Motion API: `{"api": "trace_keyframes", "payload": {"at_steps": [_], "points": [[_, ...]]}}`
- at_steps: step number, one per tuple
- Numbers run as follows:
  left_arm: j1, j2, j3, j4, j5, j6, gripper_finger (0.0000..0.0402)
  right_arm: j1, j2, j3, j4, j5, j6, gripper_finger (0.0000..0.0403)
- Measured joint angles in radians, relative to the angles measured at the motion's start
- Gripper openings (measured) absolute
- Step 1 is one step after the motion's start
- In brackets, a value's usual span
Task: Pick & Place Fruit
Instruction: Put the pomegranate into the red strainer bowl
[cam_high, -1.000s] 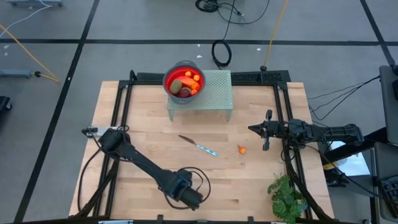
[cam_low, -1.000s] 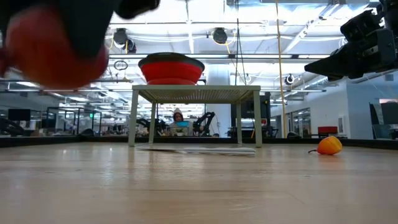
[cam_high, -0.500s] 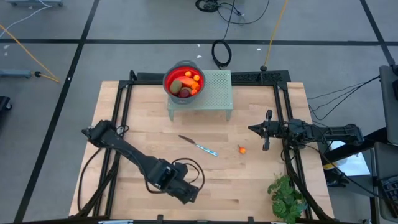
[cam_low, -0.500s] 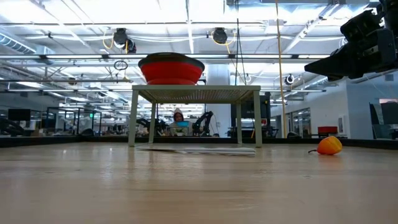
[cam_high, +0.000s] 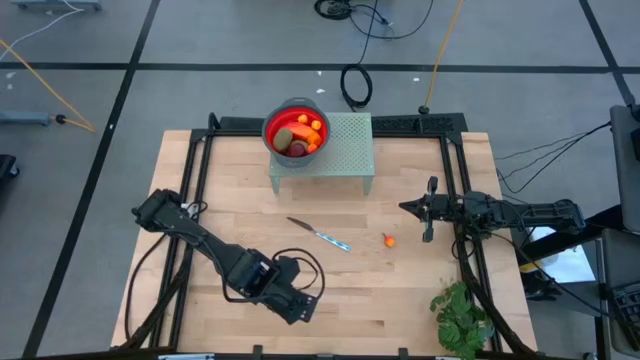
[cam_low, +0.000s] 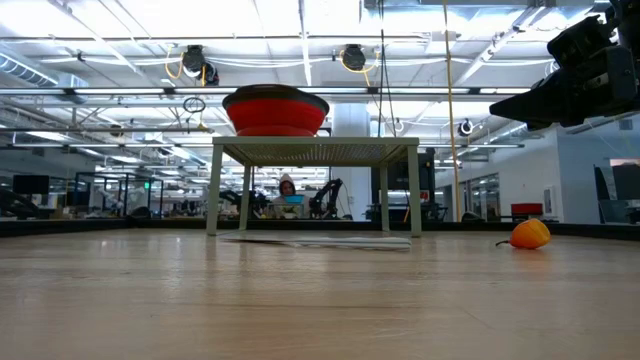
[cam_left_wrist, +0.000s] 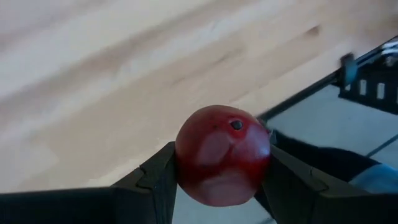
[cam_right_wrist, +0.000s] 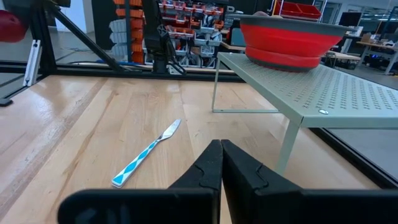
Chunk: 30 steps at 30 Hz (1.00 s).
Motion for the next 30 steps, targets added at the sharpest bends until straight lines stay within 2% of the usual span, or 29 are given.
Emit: {"api": "trace_keyframes", "payload": {"at_steps": [3, 7, 14, 23, 30], "points": [[-0.002, 0.0, 0.0, 0.046, -0.139, 0.115, 0.0191, 0.0, 0.0, 0.0, 0.0, 0.0, 0.0, 0.0], [-0.01, 0.0, 0.0, 0.187, -0.35, 0.344, 0.0191, 0.0, 0.0, 0.0, 0.0, 0.0, 0.0, 0.0], [-0.01, 0.0, 0.0, 0.504, -0.579, 0.829, 0.0191, 0.0, 0.0, 0.0, 0.0, 0.0, 0.0, 0.0], [-0.01, 0.0, 0.0, 0.816, -0.714, 1.257, 0.0191, 0.0, 0.0, 0.0, 0.0, 0.0, 0.0, 0.0], [-0.009, 0.0, 0.0, 1.028, -0.737, 1.546, 0.0191, 0.0, 0.0, 0.0, 0.0, 0.0, -0.001, 0.0]]}}
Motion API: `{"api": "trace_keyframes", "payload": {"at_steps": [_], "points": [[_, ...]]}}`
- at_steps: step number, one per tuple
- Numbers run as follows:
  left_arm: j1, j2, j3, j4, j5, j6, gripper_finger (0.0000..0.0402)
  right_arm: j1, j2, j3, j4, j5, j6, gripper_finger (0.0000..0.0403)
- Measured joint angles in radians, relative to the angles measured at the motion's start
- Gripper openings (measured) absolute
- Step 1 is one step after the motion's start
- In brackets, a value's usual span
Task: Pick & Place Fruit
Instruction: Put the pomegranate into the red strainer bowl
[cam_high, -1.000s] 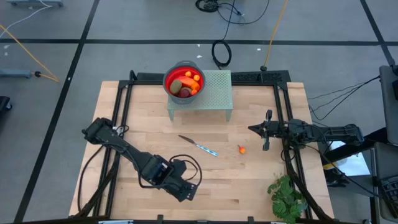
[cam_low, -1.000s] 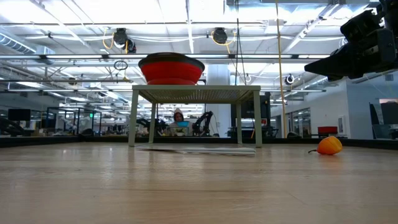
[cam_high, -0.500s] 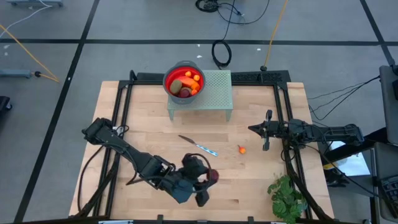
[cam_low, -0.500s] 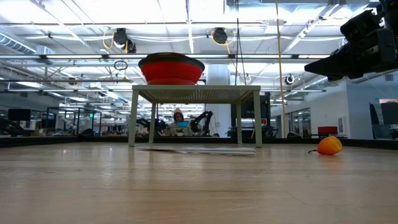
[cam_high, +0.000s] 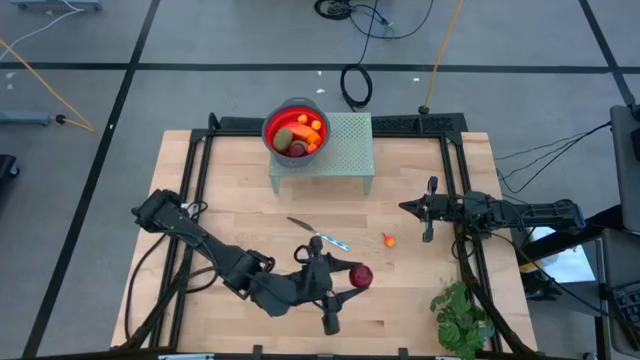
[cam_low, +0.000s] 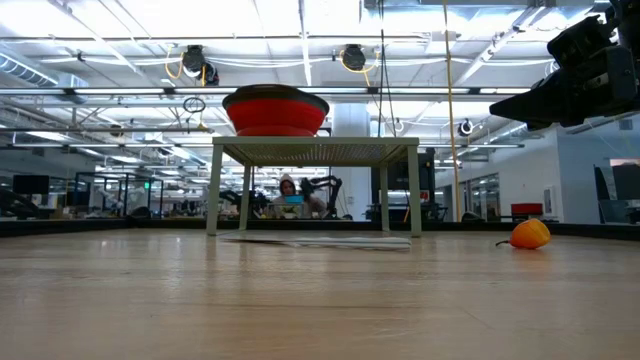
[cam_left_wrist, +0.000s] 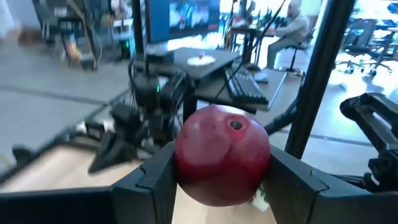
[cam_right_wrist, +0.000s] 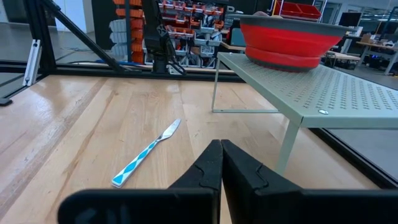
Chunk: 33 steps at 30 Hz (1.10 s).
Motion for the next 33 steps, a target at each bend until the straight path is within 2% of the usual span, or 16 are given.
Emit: {"api": "trace_keyframes", "payload": {"at_steps": [4, 12, 15, 18, 22, 28, 33], "points": [[0.0, 0.0, 0.0, 0.044, 0.0, 0.074, 0.0191, 0.0, 0.0, 0.0, 0.0, 0.0, -0.001, 0.0], [0.0, 0.0, 0.0, 0.045, 0.0, 0.061, 0.0191, 0.0, 0.0, 0.0, 0.0, 0.0, -0.002, 0.0], [0.006, 0.0, 0.0, 0.051, -0.01, -0.001, 0.0191, 0.0, 0.0, 0.0, 0.0, 0.0, -0.002, 0.0], [0.02, 0.0, 0.0, 0.086, -0.063, -0.089, 0.0191, 0.0, 0.0, 0.0, 0.0, 0.0, 0.0, 0.0], [0.042, 0.0, 0.0, 0.16, -0.147, -0.186, 0.0191, 0.0, 0.0, 0.0, 0.0, 0.0, 0.0, 0.0], [0.072, 0.0, 0.0, 0.319, -0.219, -0.288, 0.0191, 0.0, 0.0, 0.0, 0.0, 0.0, 0.0, 0.0], [0.092, 0.0, 0.0, 0.384, -0.277, -0.425, 0.0191, 0.0, 0.0, 0.0, 0.0, 0.0, 0.0, 0.0]]}}
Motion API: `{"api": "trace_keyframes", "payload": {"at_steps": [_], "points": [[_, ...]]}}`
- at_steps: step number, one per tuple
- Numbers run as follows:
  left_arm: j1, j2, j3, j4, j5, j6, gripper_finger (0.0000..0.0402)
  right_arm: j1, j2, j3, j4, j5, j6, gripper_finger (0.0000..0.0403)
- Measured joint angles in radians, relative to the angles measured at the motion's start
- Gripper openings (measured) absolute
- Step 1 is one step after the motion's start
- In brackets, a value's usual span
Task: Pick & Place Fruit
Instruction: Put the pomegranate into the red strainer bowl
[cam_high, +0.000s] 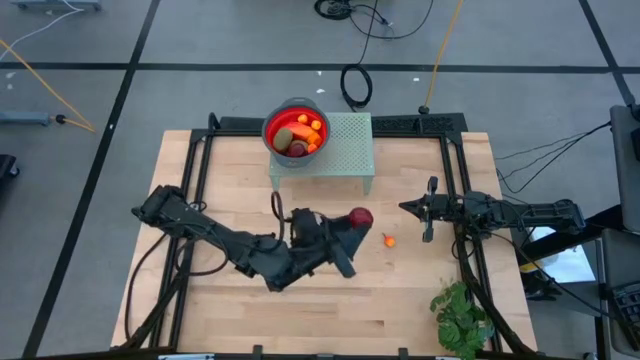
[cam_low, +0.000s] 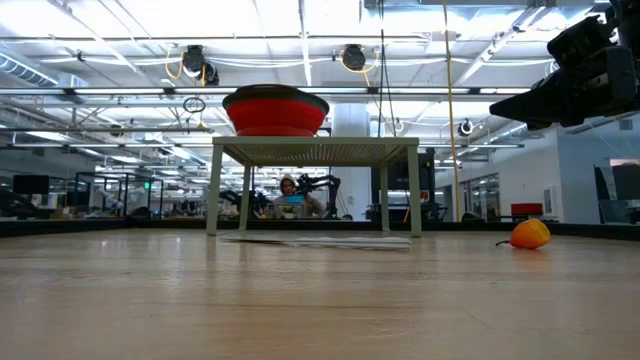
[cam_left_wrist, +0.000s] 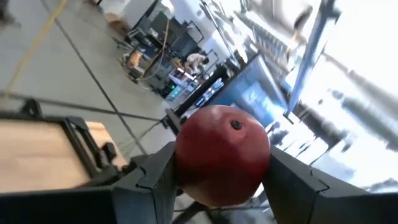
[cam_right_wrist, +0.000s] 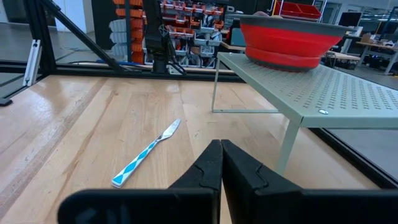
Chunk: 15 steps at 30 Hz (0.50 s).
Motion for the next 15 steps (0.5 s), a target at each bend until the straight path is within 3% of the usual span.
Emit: {"api": "trace_keyframes", "payload": {"at_steps": [8, 15], "points": [[0.015, 0.0, 0.0, 0.071, -0.02, -0.214, 0.0191, 0.0, 0.0, 0.0, 0.0, 0.0, 0.0, 0.0], [0.013, 0.0, 0.0, 0.102, -0.019, -0.237, 0.0191, 0.0, 0.0, 0.0, 0.0, 0.0, 0.0, 0.0]]}}
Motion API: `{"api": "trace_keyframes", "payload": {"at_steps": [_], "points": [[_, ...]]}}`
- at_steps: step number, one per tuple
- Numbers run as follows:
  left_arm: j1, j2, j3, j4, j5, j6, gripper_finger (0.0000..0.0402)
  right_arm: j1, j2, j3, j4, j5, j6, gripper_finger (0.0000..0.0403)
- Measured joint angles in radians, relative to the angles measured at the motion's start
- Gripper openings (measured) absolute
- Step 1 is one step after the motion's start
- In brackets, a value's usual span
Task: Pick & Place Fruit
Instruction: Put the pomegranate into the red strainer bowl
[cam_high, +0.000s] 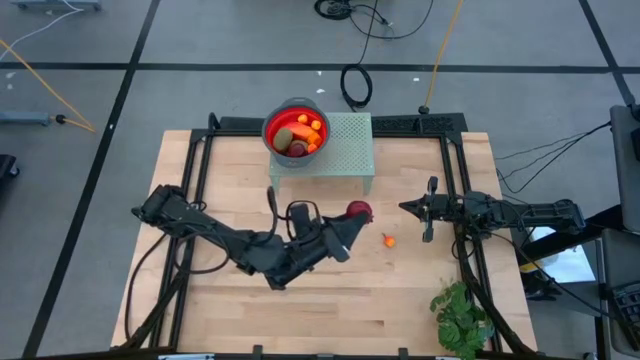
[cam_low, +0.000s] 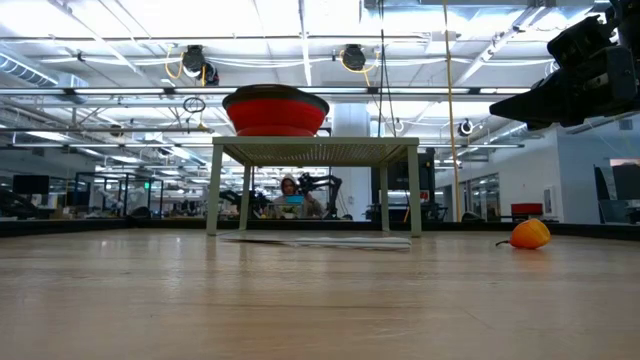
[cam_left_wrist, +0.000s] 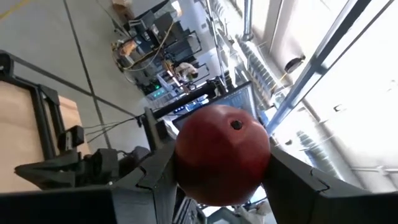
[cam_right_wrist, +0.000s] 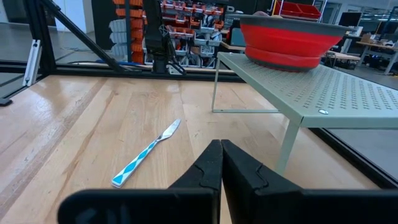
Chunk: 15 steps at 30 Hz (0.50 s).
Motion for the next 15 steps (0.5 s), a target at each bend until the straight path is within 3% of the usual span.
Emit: {"api": "trace_keyframes", "payload": {"at_steps": [5, 15], "points": [[0.0, 0.0, 0.0, -0.046, -0.011, 0.058, 0.0191, 0.0, 0.0, 0.0, 0.0, 0.0, 0.0, 0.0], [0.009, -0.01, 0.0, -0.411, -0.206, 0.137, 0.0191, 0.0, 0.0, 0.0, 0.0, 0.0, 0.0, 0.0]]}}
